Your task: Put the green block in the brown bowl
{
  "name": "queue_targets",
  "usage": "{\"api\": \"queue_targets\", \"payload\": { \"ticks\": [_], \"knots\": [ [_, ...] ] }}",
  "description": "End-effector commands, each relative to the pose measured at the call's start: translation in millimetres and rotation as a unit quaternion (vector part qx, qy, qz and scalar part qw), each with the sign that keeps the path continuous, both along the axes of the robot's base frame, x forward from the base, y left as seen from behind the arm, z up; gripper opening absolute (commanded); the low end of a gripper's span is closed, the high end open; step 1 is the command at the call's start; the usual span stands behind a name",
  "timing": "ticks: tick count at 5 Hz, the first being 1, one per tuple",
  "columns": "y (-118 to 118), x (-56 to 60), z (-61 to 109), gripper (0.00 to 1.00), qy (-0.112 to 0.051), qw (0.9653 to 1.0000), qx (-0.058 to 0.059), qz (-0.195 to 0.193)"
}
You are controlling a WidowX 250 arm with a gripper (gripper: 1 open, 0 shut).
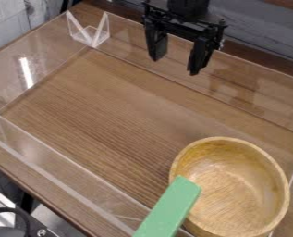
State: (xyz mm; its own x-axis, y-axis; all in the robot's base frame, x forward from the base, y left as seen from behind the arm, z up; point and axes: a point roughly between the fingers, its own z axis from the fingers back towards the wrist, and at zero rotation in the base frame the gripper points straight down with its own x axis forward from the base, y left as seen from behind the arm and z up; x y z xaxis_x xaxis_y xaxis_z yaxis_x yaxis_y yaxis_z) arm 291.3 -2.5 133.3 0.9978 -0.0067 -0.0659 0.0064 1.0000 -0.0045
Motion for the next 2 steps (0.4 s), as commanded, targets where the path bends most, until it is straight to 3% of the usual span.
{"api": "queue_targets", "payload": {
  "ticks": [1,2],
  "knots": [
    [-23,-29.9,-8.4,1.0,0.012,0.9997,-0.003,-0.019],
    [-52,-72.2,-17.4,1.0,0.021,0.9991,-0.005,-0.036]
  ]
}}
